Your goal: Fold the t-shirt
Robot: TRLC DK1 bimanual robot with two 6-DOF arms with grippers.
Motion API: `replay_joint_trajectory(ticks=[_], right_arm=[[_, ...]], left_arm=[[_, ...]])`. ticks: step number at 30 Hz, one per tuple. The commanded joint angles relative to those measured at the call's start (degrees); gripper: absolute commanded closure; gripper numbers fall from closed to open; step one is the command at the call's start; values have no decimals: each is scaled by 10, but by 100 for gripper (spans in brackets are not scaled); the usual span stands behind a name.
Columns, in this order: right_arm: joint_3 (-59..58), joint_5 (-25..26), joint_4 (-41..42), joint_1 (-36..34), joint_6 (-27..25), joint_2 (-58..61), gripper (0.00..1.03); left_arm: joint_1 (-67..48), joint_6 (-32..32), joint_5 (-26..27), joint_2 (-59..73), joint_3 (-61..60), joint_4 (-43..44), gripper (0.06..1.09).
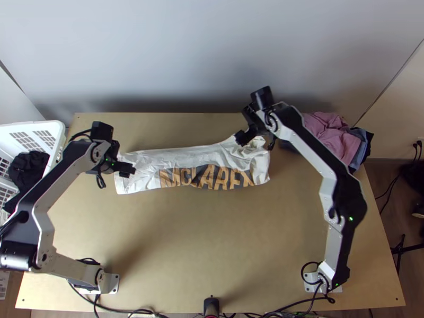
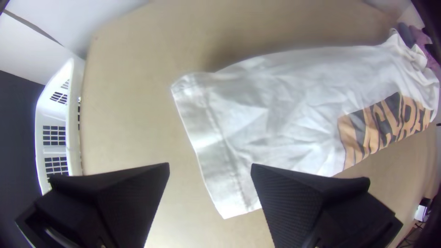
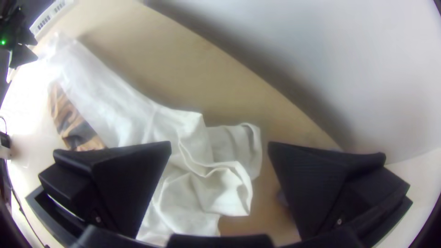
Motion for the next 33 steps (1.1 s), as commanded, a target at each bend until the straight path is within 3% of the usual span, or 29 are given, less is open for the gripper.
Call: replay_joint_trajectory(ticks=[1, 14, 22, 33], right_arm=[[0, -3, -18, 15, 24, -77, 5], [-137, -3, -39, 70, 42, -177, 5], [-213, -3, -39, 109, 40, -226, 5], [-238, -4, -41, 109, 33, -248, 5]], left_arm=[[12, -13, 16, -27, 24, -48, 20], [10, -102, 60, 56, 34, -127, 21], [30, -140, 84, 99, 48, -99, 21], [19, -166, 85, 150, 80, -53, 21]])
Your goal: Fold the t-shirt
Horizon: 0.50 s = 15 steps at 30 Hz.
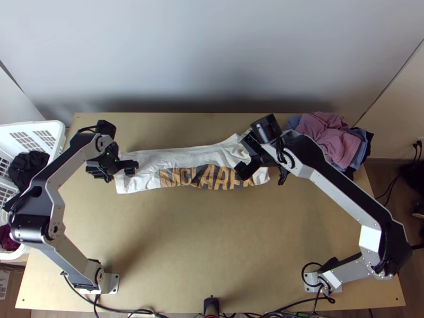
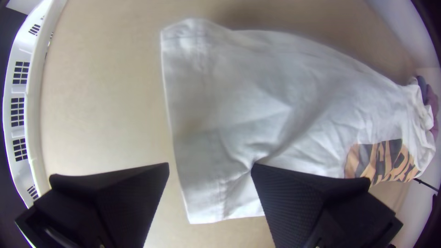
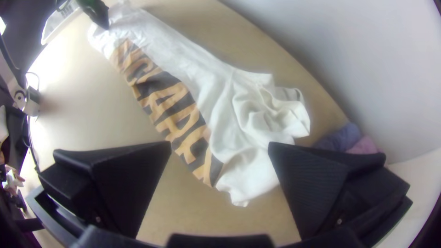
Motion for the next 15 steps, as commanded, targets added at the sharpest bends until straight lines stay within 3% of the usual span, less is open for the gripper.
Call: replay_joint_trajectory(ticks=[1, 8, 9, 12, 15], right_arm=[[-19, -1, -3, 6, -4, -14, 5], [-25, -1, -2, 8, -5, -13, 5], [-26, 0, -2, 8, -5, -12, 5], [-29, -1, -2, 7, -5, -12, 5], [-29, 0, -2, 7, -6, -9, 5]], left_arm=[[-7, -17, 3, 40, 18, 23, 21], [-13, -23, 28, 72, 20, 30, 22], [-14, -22, 36, 72, 21, 31, 28], [-14, -26, 66, 71, 22, 41, 60], [-10, -26, 72, 72, 26, 44, 80]])
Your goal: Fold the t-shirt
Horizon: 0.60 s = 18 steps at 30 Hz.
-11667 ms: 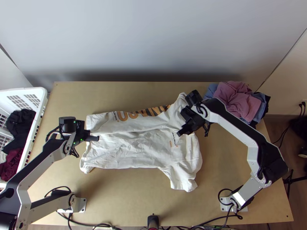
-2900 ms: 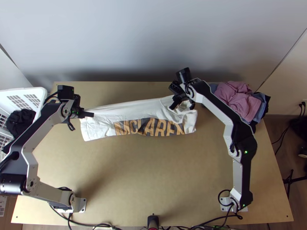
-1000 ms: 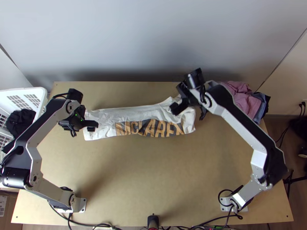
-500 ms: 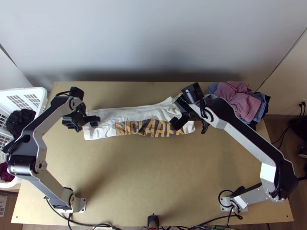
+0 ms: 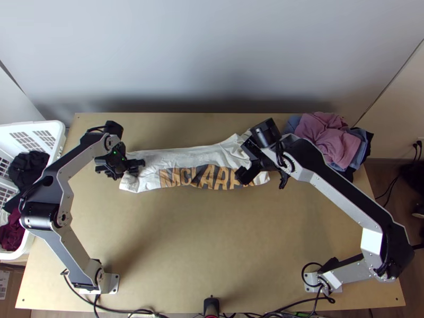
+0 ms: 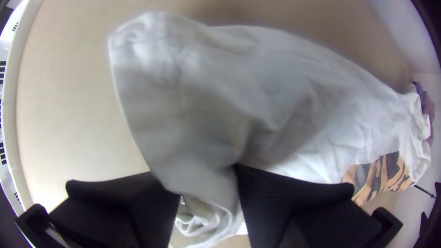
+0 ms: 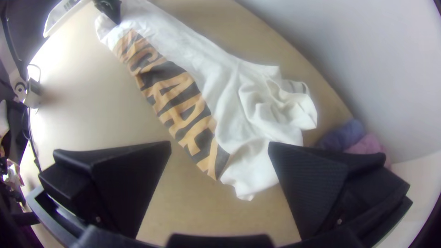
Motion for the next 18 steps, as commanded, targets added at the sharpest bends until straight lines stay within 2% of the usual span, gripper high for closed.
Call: replay_joint_trajectory(ticks=[1, 3, 4, 11, 18], right_arm=[[-3, 1, 1, 0, -3, 6, 5], [-3, 2, 2, -1, -3, 10, 5], [-3, 2, 3, -1, -3, 13, 5], [0, -16, 35, -19, 12, 43, 5], [40, -17, 39, -5, 15, 77, 5]], left_arm=[[2, -3, 28, 10, 7, 12, 86], [4, -2, 27, 10, 8, 14, 102], [4, -2, 27, 10, 9, 14, 105], [15, 5, 27, -19, 17, 11, 105], [74, 34, 29, -53, 17, -4, 105]])
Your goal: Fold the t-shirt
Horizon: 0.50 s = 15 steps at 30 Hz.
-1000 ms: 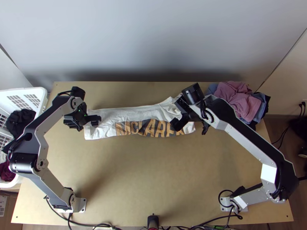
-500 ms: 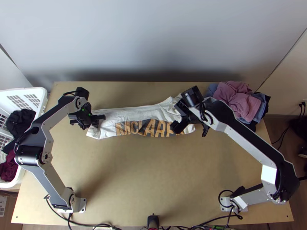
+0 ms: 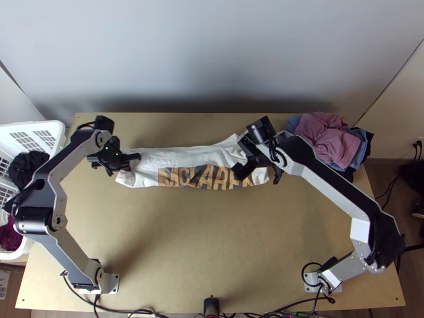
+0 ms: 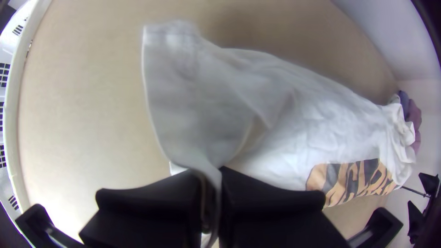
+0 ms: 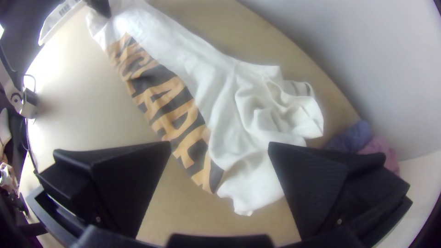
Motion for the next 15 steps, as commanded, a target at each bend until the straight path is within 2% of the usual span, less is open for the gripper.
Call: replay_joint_trajectory(ticks=[1, 7, 15], right_arm=[[35, -4, 12, 12, 4, 39, 5], [88, -19, 25, 49, 4, 109, 5], [180, -85, 33, 93, 37, 219, 5]], left_arm=[[49, 26, -1, -28, 2, -13, 105], [84, 42, 2, -42, 2, -21, 105], [85, 45, 27, -72, 2, -36, 105]])
